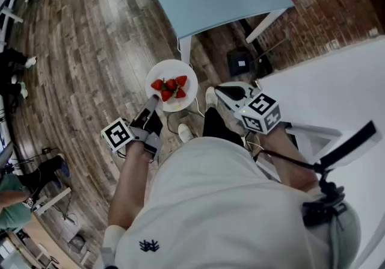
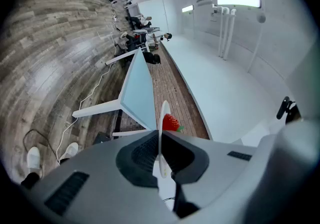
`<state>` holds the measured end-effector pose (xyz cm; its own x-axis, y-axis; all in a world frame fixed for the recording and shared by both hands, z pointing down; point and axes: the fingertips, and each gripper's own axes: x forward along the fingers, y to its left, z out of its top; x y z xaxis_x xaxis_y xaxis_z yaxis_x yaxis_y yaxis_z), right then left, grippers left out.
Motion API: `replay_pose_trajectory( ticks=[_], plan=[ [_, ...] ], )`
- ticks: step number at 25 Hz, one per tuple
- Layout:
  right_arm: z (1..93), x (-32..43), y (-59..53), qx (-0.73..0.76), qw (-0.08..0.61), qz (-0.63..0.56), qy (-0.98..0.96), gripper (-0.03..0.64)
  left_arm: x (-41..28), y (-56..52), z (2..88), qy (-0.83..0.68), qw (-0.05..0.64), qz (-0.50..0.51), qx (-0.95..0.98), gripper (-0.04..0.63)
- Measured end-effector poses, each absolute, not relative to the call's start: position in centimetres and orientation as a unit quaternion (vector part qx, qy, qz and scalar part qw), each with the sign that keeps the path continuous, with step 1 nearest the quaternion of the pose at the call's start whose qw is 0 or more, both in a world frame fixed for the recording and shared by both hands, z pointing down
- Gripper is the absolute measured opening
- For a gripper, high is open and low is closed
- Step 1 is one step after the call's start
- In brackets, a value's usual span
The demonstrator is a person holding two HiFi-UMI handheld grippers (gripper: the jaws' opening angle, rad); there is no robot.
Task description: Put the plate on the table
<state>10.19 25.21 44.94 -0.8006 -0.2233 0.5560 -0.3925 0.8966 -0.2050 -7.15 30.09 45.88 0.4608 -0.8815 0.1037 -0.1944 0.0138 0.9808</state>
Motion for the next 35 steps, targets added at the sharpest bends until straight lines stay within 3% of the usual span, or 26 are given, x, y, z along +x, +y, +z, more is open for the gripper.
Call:
replay_pose_trajectory(
  ticks=[16, 35],
  plan=[
    [47.2, 7.6, 24.8, 0.132, 0.296, 0.093, -0.941, 0.026, -8.6, 30.2, 47.3, -0.447, 0.532, -0.284, 0.66, 0.011],
    [45.0, 13.3, 1.7, 0.14, 0.301, 0.122, -0.935, 0.051, -4.2, 6.2, 42.5, -0.454, 0.536, -0.268, 0.659, 0.011]
  ],
)
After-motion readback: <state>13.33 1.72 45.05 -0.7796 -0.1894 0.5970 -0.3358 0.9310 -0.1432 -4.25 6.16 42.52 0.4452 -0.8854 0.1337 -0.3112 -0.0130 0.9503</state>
